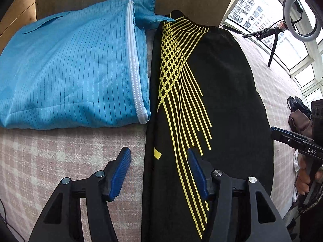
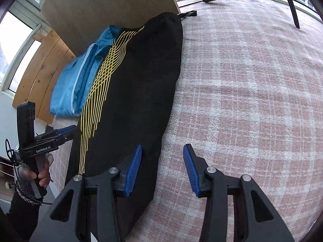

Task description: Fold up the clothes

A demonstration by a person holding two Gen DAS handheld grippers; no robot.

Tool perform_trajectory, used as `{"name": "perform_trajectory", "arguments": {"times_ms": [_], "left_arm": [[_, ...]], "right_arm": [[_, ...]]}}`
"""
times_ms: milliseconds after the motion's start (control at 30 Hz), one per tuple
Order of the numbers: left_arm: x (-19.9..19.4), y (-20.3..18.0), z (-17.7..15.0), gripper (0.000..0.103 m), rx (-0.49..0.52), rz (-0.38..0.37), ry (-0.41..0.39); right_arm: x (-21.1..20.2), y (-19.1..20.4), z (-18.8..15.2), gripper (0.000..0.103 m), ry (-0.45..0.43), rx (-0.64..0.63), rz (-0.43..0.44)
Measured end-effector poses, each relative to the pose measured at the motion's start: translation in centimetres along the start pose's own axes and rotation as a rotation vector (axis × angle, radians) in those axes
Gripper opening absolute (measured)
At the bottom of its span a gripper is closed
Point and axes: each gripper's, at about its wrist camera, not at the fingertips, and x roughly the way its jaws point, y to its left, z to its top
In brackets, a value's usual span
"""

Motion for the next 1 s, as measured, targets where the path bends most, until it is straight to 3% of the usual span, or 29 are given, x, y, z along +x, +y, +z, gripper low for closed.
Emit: {"name": "perform_trajectory", "arguments": {"times_ms": [67,100,167,267,300,367,467,633,833,1000], "left_arm": [[0.0,0.3,0.1,0.051,-0.006,-0.022,0.001],[0.0,0.4,0.1,0.042,-0.007,-0.027,0.001],[-0.1,0.4,0.1,0.035,0.007,-0.022,-0.003],[0.0,0.3,-0.2,0.017,0.032,-0.016,-0.006],[0.0,0.4,-0.2,0.004,0.032,-0.02,-0.006],[0.0,0.7,-0.1,0.004,0.024,-0.037,-0.008],[-0.4,1.2,-0.5,0.002,0.017,-0.069,-0.019],[-3.7,2.2,-1.6,0.002,-0.035,-0.219,-0.096],[-11.9,2.0,-2.8,0.001,-0.068,-0.384,-0.273],[-19.8,1.6,-3.0,0.001,-0.057,-0.428,-0.465]], "right_arm": [[0.5,0.2,0.1,0.043,0.015,0.0,0.015],[0.7,0.3,0.1,0.043,0.019,-0.003,0.023],[1.0,0.6,-0.1,0.042,0.026,-0.013,0.034],[1.3,1.2,-0.3,0.04,0.014,-0.051,0.028],[1.4,1.3,-0.3,0.036,0.017,-0.059,0.03],[2.1,1.3,-0.4,0.015,0.047,-0.049,0.069],[2.2,1.2,-0.5,0.011,0.035,-0.038,0.099],[-0.5,0.5,-0.6,0.009,-0.035,0.025,0.2],[-8.0,2.2,-0.1,0.008,-0.19,0.002,0.295],[-15.1,7.4,1.2,0.008,-0.334,-0.121,0.321]]}}
